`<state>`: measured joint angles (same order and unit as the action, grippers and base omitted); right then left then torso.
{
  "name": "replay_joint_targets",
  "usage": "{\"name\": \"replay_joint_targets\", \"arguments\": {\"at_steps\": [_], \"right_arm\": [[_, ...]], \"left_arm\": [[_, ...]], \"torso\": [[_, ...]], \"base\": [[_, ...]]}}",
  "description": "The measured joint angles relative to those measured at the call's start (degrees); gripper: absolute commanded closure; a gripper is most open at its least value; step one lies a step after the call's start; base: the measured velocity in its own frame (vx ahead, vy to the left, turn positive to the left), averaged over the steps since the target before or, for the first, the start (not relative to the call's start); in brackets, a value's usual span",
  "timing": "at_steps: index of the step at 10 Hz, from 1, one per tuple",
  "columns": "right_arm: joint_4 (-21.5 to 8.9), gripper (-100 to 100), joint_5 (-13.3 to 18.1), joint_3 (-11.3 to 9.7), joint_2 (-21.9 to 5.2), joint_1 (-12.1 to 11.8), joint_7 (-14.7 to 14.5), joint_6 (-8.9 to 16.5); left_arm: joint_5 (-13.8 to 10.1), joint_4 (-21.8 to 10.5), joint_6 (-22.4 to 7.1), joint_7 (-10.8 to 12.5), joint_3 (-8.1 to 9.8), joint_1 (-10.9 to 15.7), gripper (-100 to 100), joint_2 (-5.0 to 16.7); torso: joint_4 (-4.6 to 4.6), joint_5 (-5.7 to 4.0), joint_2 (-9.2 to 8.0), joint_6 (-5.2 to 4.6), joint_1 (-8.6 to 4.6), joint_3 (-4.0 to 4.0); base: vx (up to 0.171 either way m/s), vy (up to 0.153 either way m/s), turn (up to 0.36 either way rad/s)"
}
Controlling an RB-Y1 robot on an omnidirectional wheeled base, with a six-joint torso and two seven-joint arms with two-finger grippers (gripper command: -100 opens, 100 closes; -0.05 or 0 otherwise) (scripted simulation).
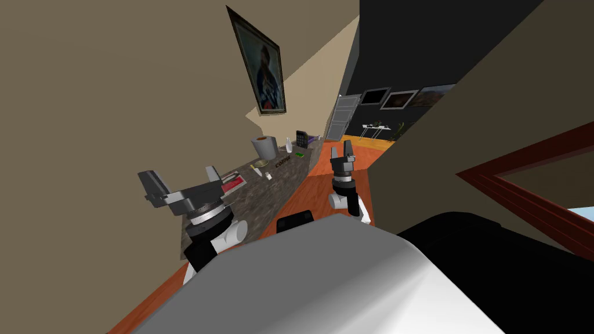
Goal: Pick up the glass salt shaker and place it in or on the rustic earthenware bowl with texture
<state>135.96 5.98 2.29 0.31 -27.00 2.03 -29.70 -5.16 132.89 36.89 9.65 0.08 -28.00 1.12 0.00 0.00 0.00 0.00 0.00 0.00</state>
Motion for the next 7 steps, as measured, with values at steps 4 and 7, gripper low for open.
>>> {"name": "replay_joint_targets", "arguments": {"at_steps": [4,7], "right_arm": [[0.0,0,0.0,0.0,0.0,0.0,0.0,0.0],[0.0,0,0.0,0.0,0.0,0.0,0.0,0.0]], "left_arm": [[-0.9,-3.1,1.4,1.0,-0.27,1.7,-100,4.5],[-2.3,-6.7,3.1,2.4,-0.20,3.4,-100,6.2]], "torso": [[0.01,-0.05,-0.04,0.00,-0.22,0.02],[0.01,-0.07,-0.04,0.00,-0.29,0.02]], "base": [[-0.012,-0.053,0.000],[-0.012,-0.071,0.007]]}}
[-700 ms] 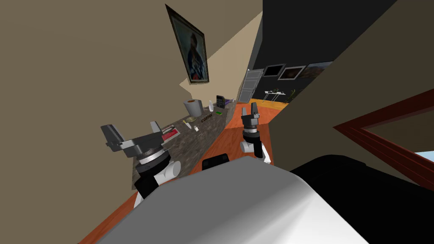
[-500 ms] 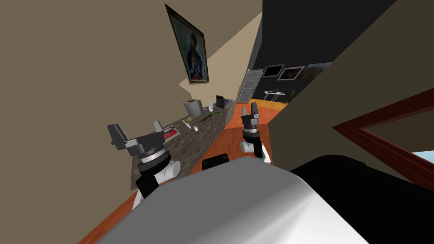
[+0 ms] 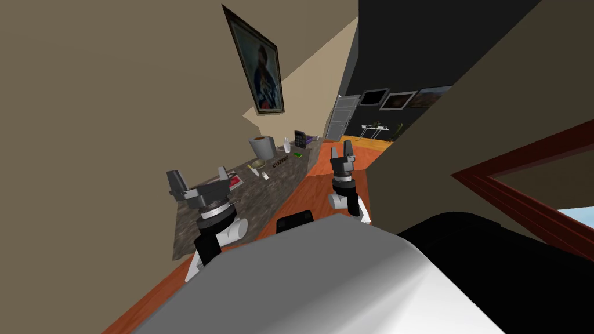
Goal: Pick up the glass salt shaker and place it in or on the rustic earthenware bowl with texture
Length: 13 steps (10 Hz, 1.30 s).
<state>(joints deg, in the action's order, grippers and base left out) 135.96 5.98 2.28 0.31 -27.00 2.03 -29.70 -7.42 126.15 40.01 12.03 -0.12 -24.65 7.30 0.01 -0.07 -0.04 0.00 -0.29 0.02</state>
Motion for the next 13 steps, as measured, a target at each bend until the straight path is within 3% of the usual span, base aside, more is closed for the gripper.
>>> {"name": "replay_joint_targets", "arguments": {"at_steps": [7,13], "right_arm": [[0.0,0,0.0,0.0,0.0,0.0,0.0,0.0],[0.0,0,0.0,0.0,0.0,0.0,0.0,0.0]], "left_arm": [[-3.9,-9.9,3.1,3.9,-0.28,4.7,-100,1.2],[-8.0,-17.6,4.9,8.2,-0.66,6.8,-100,2.3]], "torso": [[-0.02,0.00,0.09,0.00,0.01,-0.05],[-0.06,0.00,0.26,0.00,0.03,-0.15]], "base": [[0.005,-0.073,0.021],[0.042,-0.079,0.037]]}}
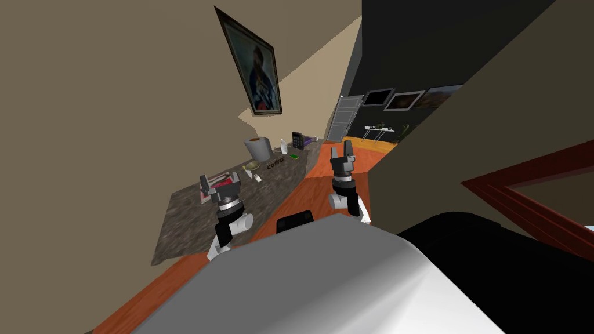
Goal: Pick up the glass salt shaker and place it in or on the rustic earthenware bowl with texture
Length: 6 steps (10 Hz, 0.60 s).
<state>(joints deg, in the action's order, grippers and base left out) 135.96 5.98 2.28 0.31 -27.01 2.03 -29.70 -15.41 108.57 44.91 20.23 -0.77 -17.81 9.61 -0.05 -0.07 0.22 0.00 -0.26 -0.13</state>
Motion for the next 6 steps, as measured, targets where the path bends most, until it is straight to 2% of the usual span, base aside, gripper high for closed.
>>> {"name": "replay_joint_targets", "arguments": {"at_steps": [2,6], "right_arm": [[0.0,0,0.0,0.0,0.0,0.0,0.0,0.0],[0.0,0,0.0,0.0,0.0,0.0,0.0,0.0]], "left_arm": [[-1.4,-2.7,0.5,1.4,-0.48,0.2,-100,-0.1],[-5.6,-7.1,-0.8,5.3,-0.28,0.3,-100,0.0]], "torso": [[-0.01,-0.01,0.03,0.01,-0.06,-0.02],[-0.06,-0.02,0.28,0.01,-0.06,-0.16]], "base": [[0.067,-0.086,0.045],[0.120,-0.087,0.044]]}}
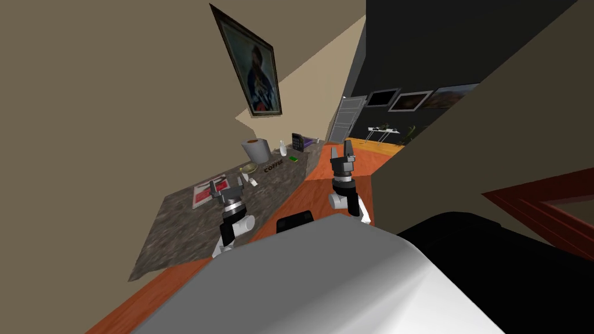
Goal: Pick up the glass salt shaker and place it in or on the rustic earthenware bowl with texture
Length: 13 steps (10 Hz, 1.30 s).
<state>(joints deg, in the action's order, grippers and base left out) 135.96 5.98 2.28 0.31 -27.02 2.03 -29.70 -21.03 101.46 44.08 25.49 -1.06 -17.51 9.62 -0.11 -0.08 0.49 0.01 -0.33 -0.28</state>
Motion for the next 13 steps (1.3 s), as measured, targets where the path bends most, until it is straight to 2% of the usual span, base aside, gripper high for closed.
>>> {"name": "replay_joint_targets", "arguments": {"at_steps": [2,5,7,10,11,13], "right_arm": [[0.0,0,0.0,0.0,0.0,0.0,0.0,0.0],[0.0,0,0.0,0.0,0.0,0.0,0.0,0.0],[0.0,0,0.0,0.0,0.0,0.0,0.0,0.0],[0.0,0,0.0,0.0,0.0,0.0,0.0,0.0],[0.0,0,0.0,0.0,0.0,0.0,0.0,0.0],[0.0,0,0.0,0.0,0.0,0.0,0.0,0.0]], "left_arm": [[-2.2,-3.8,-0.1,2.2,-0.12,0.2,-100,-0.4],[-6.3,-7.1,-1.7,5.8,0.25,-1.0,-100,-1.0],[-7.9,-9.7,-2.0,7.4,0.60,-0.5,-100,-1.1],[-11.7,-13.4,-3.6,10.4,1.26,-1.2,-100,-2.7],[-13.1,-13.6,-4.7,11.3,1.64,-1.9,-100,-3.5],[-14.1,-15.7,-4.4,12.6,1.55,-2.2,-100,-4.6]], "torso": [[-0.01,0.00,0.05,0.00,0.00,-0.03],[-0.02,0.01,0.08,0.00,0.04,-0.05],[0.01,0.04,-0.03,0.00,0.24,0.02],[-0.03,0.03,0.12,0.00,0.19,-0.07],[-0.02,0.04,0.06,0.00,0.23,-0.05],[0.02,0.06,-0.15,0.00,0.33,0.08]], "base": [[0.144,-0.088,0.044],[0.131,-0.073,0.039],[0.127,-0.044,0.040],[0.148,-0.049,0.050],[0.089,-0.018,0.024],[0.079,-0.009,0.043]]}}
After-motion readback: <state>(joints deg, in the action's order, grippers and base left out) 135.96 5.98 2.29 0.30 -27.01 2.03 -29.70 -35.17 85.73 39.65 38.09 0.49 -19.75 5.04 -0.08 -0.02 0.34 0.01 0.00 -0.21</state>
